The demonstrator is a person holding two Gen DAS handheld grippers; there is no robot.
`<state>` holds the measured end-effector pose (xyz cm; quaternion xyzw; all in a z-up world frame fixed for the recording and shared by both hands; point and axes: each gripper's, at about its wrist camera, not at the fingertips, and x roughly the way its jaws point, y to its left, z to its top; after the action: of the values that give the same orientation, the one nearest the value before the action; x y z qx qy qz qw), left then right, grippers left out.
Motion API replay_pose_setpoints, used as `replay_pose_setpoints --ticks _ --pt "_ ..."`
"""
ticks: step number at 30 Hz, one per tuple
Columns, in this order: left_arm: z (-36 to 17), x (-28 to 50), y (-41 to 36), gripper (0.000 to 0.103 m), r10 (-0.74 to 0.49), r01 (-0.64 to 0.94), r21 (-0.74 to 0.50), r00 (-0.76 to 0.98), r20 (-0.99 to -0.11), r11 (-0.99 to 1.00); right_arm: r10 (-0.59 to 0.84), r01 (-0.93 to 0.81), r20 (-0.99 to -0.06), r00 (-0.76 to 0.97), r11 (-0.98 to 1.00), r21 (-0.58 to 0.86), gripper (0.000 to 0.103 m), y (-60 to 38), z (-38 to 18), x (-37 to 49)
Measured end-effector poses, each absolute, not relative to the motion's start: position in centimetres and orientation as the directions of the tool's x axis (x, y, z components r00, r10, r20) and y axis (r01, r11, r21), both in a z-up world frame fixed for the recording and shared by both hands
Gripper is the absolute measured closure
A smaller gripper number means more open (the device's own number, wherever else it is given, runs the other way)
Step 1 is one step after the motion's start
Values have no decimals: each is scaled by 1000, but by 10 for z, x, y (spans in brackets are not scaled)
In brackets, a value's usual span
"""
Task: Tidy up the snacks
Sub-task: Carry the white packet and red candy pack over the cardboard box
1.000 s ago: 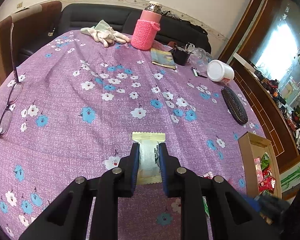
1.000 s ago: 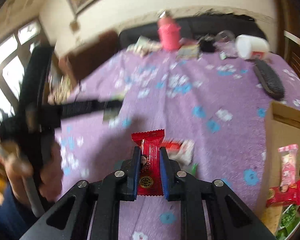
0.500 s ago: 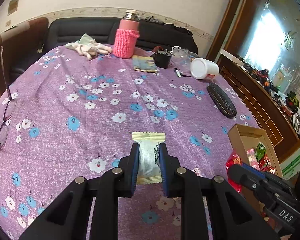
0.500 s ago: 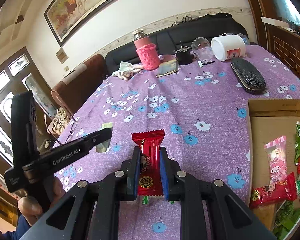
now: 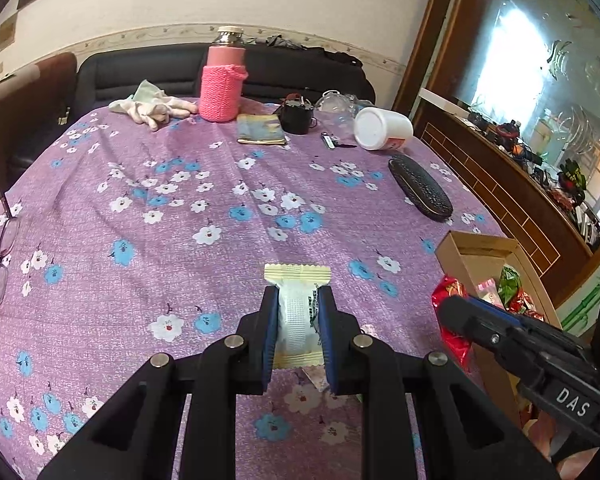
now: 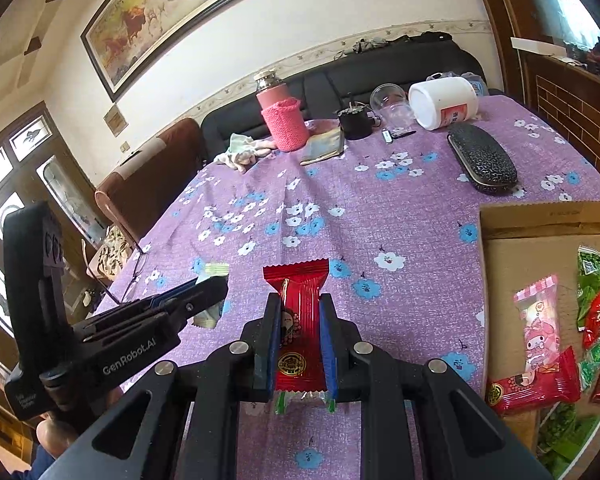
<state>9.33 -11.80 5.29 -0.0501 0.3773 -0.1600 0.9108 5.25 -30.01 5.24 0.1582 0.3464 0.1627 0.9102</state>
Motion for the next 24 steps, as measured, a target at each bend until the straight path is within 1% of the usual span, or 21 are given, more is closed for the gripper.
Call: replay_pose_setpoints --ticks 12,24 --pt "53 83 -136 84 -361 315 -194 654 -665 929 355 -106 -590 726 904 413 84 -322 53 55" --pt "51 77 -151 84 -424 364 -239 609 -670 900 307 -27 -573 760 896 443 84 -355 61 52"
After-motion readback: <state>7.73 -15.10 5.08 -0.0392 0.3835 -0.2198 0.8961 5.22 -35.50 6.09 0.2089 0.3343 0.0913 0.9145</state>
